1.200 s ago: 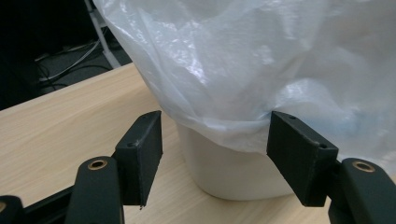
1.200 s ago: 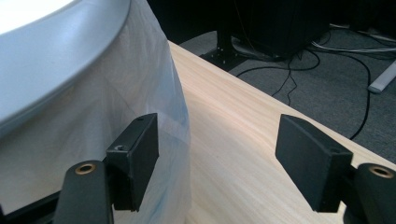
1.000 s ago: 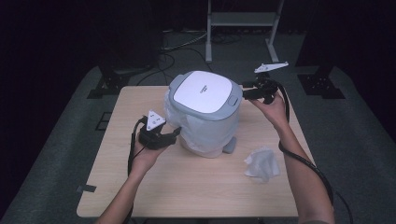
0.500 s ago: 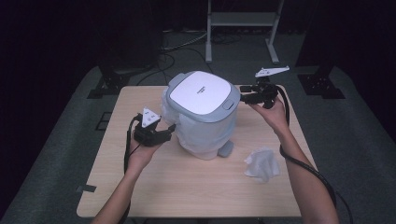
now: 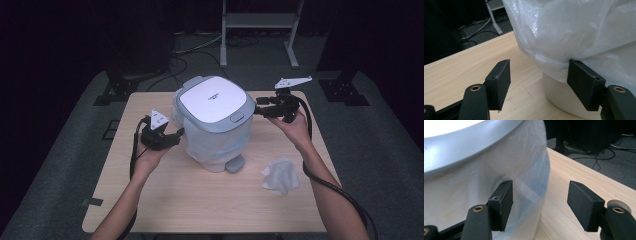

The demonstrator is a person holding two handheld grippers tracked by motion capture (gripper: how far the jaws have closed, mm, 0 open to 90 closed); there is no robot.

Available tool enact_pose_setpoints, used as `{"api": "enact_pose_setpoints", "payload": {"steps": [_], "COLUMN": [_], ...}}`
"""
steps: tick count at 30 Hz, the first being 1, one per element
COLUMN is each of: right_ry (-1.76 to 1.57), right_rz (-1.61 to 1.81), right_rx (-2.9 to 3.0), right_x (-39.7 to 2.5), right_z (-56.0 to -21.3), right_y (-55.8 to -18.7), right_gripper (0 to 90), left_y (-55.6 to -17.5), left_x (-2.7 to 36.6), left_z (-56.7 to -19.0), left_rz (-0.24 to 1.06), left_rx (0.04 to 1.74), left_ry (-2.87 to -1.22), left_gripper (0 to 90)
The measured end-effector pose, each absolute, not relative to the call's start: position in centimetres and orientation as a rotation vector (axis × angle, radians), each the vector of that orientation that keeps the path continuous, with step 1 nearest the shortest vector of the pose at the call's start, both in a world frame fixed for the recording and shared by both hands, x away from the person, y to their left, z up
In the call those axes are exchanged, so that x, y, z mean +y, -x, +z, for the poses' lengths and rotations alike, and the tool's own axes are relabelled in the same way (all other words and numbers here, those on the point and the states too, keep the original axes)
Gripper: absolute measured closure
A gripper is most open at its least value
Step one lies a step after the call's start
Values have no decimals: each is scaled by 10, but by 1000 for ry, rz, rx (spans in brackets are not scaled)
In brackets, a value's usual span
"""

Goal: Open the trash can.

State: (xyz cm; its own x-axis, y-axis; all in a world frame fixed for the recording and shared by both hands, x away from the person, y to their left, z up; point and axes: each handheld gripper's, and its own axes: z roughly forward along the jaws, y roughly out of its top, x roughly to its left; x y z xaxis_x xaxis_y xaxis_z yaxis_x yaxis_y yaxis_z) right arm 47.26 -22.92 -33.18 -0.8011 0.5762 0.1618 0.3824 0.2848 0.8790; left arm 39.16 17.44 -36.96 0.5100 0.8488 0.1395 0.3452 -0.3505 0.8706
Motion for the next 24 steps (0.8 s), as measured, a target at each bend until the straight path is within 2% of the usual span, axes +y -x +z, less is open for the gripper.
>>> {"api": "enact_pose_setpoints", "payload": {"steps": [24], "right_ry": [-852], "right_rz": [1525], "right_rx": [2394], "right_x": [-230], "right_z": [-331], "right_y": [-439], "right_gripper": [339], "left_y": [-446], "left_x": [168], "left_z": [-365], "left_rz": [762], "left_rx": [929], "left_ry": [-1968], "left_gripper": [360]}}
